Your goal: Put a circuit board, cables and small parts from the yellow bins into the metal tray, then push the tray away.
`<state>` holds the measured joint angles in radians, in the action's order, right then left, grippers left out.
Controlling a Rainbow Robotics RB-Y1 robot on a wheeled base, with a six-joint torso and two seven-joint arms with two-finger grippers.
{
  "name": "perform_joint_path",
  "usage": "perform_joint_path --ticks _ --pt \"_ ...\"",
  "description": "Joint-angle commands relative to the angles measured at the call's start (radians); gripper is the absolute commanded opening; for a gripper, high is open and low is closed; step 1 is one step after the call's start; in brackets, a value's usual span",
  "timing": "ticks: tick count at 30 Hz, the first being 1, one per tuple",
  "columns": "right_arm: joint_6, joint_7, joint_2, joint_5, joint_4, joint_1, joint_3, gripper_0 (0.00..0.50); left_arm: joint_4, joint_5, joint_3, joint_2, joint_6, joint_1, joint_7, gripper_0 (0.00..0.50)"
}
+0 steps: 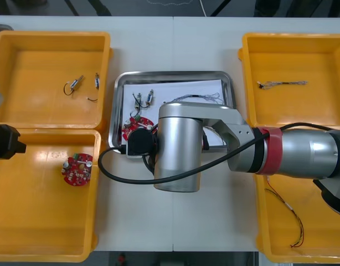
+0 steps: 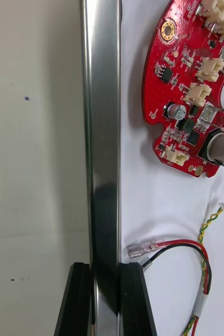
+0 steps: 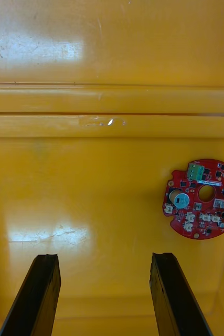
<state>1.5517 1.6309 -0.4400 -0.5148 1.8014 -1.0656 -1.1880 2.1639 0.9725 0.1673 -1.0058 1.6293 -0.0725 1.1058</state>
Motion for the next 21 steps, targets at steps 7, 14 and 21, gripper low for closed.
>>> perform_joint_path --ticks 7,14,21 --pt "-0.021 0.06 0.014 -0.002 -0.082 -0.122 -0.007 0.0 0.028 0.008 0.026 -0.045 -0.011 0.02 0.034 0.5" --pt "-0.036 0.076 0.044 -0.005 -0.169 -0.171 -0.007 0.0 0.028 0.008 0.026 -0.045 -0.011 0.02 0.034 0.5" --pt "-0.067 0.087 0.07 -0.076 -0.277 -0.226 -0.007 0.0 0.028 0.008 0.026 -0.045 -0.011 0.02 0.034 0.5"
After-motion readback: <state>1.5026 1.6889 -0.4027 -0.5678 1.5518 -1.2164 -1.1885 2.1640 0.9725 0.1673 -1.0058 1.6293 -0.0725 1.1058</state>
